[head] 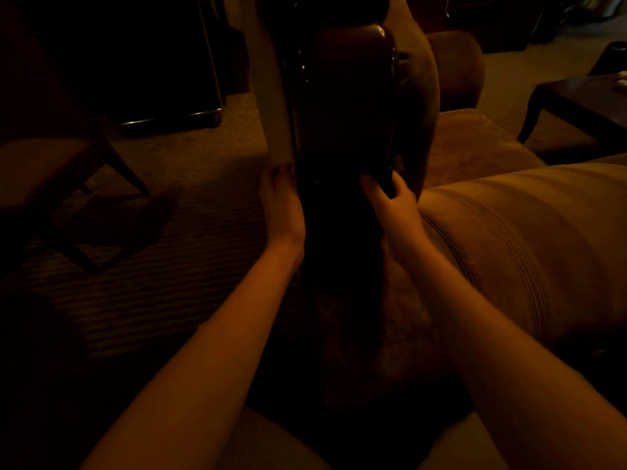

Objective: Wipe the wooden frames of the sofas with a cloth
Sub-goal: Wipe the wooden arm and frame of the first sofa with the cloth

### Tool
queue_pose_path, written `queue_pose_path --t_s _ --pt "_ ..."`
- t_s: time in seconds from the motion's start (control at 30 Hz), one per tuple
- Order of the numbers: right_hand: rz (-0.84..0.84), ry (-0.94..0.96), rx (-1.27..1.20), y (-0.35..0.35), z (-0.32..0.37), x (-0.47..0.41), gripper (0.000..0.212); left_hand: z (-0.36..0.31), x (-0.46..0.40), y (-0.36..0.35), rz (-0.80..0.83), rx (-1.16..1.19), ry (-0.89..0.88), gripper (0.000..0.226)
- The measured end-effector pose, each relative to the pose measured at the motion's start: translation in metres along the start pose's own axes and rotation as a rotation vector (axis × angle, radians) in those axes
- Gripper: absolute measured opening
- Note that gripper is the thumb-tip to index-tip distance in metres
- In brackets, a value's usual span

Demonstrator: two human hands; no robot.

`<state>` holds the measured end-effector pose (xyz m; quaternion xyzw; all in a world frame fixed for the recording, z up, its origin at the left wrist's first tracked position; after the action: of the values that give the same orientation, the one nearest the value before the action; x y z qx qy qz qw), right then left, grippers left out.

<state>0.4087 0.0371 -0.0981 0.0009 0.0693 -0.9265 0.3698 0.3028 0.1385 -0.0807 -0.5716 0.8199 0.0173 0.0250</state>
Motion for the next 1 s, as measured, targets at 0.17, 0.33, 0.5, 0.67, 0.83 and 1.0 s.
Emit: queue_pose_path --t_s 0.17,0.33,0.5,0.67,0.83,1.0 --pt "-0.046 0.111 -0.005 -0.013 -0.002 0.008 0.055 0.016 0.005 -0.009 0.009 0.006 0.109 0.031" --pt "-0.139 0.149 -0.155 -0.027 0.024 0.0 0.064 0.004 -0.003 -0.011 0.026 -0.171 0.029 0.035" --pt "-0.185 -0.053 -0.289 -0.01 0.026 -0.003 0.046 -0.006 -0.005 -0.021 -0.005 -0.359 0.106 0.045" --pt "-0.009 0.169 -0.01 -0.017 0.02 0.004 0.069 -0.013 -0.005 -0.023 -0.038 -0.438 0.062 0.041" --pt "-0.1 0.056 -0.133 -0.013 0.018 0.002 0.048 -0.012 -0.005 -0.023 -0.026 -0.449 0.071 0.04" --pt "-0.232 0.02 -0.141 -0.03 0.048 -0.003 0.049 -0.013 -0.008 -0.02 0.002 -0.411 0.078 0.041"
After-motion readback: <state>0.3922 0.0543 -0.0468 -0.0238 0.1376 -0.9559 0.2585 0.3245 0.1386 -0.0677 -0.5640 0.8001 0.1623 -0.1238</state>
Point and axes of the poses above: each hand's wrist, its own x-axis away from the middle knuckle, its own y-axis out of the back of the hand, z = x × y, the point moved 1 cm from there along -x, towards the middle knuckle, and after that the axes turned 11 degrees about -x, right-handed, at the moved point
